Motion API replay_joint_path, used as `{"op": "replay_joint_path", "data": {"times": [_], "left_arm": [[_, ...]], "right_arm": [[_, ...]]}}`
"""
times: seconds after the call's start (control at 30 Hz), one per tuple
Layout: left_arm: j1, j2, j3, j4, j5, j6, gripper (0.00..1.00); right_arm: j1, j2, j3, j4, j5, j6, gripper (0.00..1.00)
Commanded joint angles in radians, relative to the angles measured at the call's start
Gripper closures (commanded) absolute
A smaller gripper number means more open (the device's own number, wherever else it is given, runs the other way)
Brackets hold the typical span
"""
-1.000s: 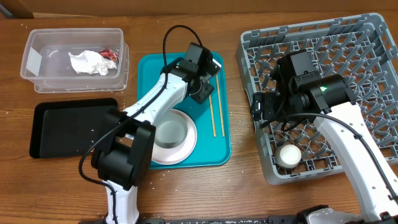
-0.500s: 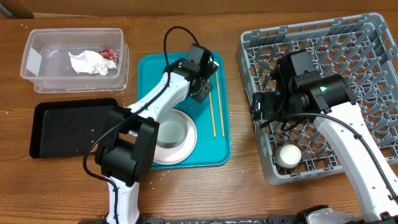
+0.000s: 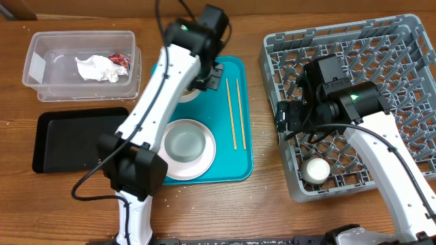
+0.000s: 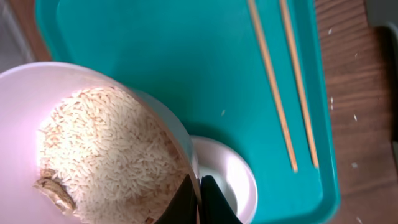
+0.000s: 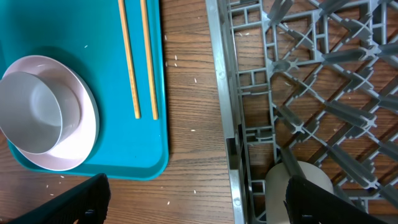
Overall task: Sort waste into correct bins and load items into the dishwasher
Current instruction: 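Grasp the white bowl of rice with left gripper, then pour the rice onto the black tray with left gripper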
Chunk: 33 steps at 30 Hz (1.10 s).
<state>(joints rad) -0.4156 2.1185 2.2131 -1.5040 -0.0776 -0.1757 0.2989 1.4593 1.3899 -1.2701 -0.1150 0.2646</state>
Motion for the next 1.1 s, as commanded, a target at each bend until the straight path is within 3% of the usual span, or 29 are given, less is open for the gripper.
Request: {"op": "replay_joint_path", "data": {"times": [0.0,0.23,0.43,0.6,0.77,1.07], "left_arm": [[0.068,-0.027,0.060,-0.112,0.066,-0.090,0.96],[0.182,-0.156,-0.018,-0.185,0.114,-0.021,0.96],[0.329,-0.364,-0.293,-0.073,0.217,0.060,0.96],[0.547,-0.490,-0.589,0.079,0.486,0.201,0.96],[0.808,-0.486,-0.815,0.231,0.834,0.373,0.96],[1.086,-0.303,-0.940,0.296,1.310,0.500,0.96]], "right_arm": [[-0.002,-0.028,0.018,0.005,0.009,-0.004,0.08],[-0.002,-0.028,0.018,0.020,0.009,-0.004,0.07],[-0.002,-0.027,0.018,0.034,0.009,-0.004,0.08],[-0.002,-0.028,0.018,0.034,0.009,-0.003,0.07],[-0.002,-0.028,0.018,0.033,0.008,-0.003,0.08],[-0.002,-0.028,0.018,0.025,0.004,-0.003,0.08]]}}
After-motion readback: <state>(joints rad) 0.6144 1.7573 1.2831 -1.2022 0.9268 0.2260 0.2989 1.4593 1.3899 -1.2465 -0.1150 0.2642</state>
